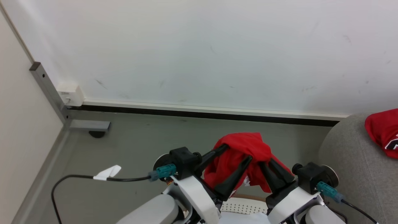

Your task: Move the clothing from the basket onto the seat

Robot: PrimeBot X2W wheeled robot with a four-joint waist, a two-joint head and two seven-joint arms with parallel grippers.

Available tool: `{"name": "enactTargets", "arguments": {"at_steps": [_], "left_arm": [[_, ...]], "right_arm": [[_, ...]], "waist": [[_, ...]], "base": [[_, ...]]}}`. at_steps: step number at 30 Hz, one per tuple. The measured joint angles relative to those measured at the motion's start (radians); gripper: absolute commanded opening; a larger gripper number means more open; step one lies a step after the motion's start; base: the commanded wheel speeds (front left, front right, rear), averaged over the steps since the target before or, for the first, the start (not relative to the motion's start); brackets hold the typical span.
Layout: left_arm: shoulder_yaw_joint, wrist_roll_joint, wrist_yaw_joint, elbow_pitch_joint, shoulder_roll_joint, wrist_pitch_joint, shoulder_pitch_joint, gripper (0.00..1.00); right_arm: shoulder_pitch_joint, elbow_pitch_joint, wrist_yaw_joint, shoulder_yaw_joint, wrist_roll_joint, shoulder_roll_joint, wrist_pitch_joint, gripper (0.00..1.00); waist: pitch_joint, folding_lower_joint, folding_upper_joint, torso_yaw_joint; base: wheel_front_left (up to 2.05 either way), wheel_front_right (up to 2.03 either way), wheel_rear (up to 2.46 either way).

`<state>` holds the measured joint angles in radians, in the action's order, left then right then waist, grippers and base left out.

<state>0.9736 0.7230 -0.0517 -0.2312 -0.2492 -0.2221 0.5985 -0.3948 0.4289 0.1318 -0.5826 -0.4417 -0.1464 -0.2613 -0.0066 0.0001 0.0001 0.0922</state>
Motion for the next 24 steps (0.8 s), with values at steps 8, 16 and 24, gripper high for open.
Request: {"name": "enactTargets", "arguments": {"at_steps": [8,16,24], "left_arm": [[0.001,0.000,0.008,0.013,-0.016,-0.001,-0.004,1.00],[0.008,0.000,0.009,0.018,-0.028,-0.001,-0.015,1.00],[0.001,-0.002,0.010,0.041,-0.042,-0.016,-0.020,1.00]], "right_arm": [[0.007,-0.015,0.000,0.049,0.008,-0.005,0.000,0.00],[0.014,-0.036,0.000,0.100,0.021,-0.005,0.000,0.00],[0.025,-0.056,0.000,0.164,0.039,-0.014,0.000,0.00]], "waist": [[0.011,0.0000,0.0000,-0.042],[0.026,0.0000,0.0000,-0.091],[0.045,0.0000,0.0000,-0.156]], "base": [[0.00,0.00,0.00],[0.00,0.00,0.00],[0.00,0.00,0.00]]}}
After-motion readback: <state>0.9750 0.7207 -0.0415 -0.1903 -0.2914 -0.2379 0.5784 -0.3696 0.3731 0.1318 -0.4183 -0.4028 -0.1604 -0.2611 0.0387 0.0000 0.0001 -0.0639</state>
